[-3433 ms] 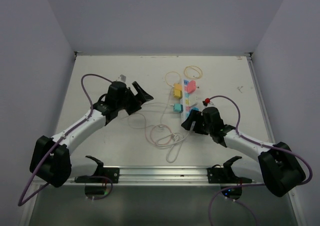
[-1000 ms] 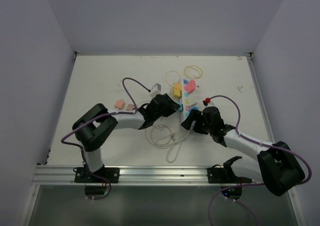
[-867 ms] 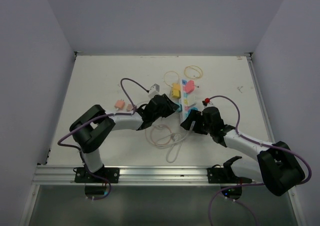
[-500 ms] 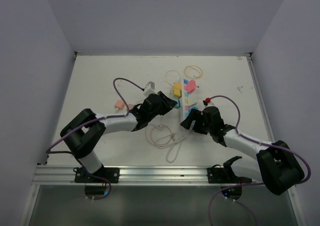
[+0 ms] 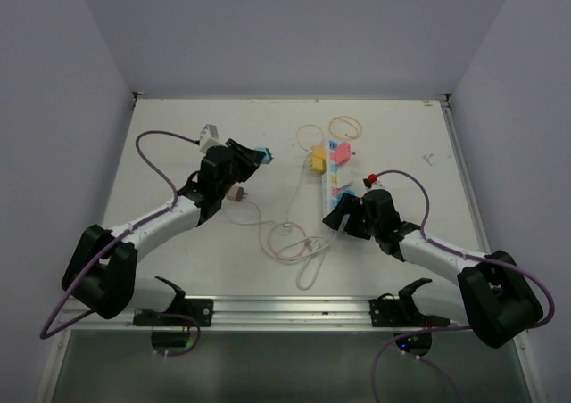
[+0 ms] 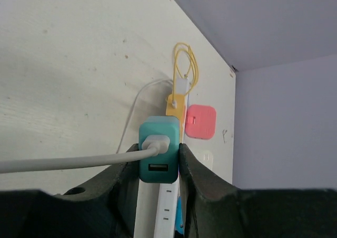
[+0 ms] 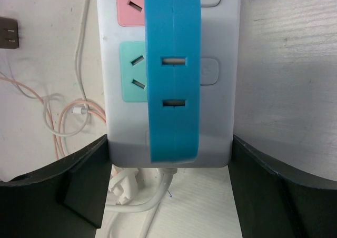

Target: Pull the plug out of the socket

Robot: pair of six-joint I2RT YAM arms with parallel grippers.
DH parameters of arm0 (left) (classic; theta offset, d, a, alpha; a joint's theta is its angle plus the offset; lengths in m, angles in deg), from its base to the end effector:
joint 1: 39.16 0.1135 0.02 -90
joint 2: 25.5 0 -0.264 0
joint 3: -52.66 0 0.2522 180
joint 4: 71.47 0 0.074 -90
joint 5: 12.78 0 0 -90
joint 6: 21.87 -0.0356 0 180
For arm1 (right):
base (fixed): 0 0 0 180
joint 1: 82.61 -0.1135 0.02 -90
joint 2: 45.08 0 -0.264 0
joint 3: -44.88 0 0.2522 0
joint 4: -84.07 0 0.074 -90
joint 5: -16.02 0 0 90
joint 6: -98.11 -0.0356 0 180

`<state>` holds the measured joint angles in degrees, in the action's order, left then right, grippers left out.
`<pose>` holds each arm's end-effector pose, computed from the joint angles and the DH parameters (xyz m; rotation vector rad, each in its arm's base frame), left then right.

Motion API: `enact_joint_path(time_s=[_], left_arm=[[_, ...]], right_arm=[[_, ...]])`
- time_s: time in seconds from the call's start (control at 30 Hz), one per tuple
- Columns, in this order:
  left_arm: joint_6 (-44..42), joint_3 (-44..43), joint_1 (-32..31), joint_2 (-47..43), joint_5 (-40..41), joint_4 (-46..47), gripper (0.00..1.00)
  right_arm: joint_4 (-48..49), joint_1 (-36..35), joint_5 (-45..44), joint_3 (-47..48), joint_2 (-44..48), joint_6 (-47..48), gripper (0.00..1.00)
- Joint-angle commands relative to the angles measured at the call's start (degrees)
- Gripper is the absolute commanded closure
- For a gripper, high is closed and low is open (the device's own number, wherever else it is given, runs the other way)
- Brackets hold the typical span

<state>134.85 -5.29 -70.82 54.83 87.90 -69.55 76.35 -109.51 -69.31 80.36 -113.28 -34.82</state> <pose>0.2682 -0.1576 0.2396 -0.7413 1.9069 -0.9481 0.1926 0.1010 0.1513 0.2877 2.3647 0.7090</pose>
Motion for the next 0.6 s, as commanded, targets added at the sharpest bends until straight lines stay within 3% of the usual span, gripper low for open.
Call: enact_joint_path(time_s=[0.0, 0.27, 0.43, 0.57], left_arm=[[-5.01, 1.38, 4.84, -5.17, -1.44, -4.51, 1.0], [-9.85, 1.82, 19.6, -2.56, -9.18, -5.93, 1.0], [-12.05, -1.59, 23.57, 6.75, -17.52, -3.2, 1.0], [-13.02, -5.64, 25.33, 14.66, -23.15, -3.11, 0.92]], right_arm=[[-4.64, 0.97, -3.44, -1.85, -1.23, -0.66, 1.0], [-4.73, 0.97, -3.44, -2.03, -0.79, -0.65, 1.0], [-4.72, 0.97, -3.17, -1.94, -0.79, -0.57, 1.0], [-4.99, 0.97, -3.26, -2.12, -0.17, -0.39, 1.0]])
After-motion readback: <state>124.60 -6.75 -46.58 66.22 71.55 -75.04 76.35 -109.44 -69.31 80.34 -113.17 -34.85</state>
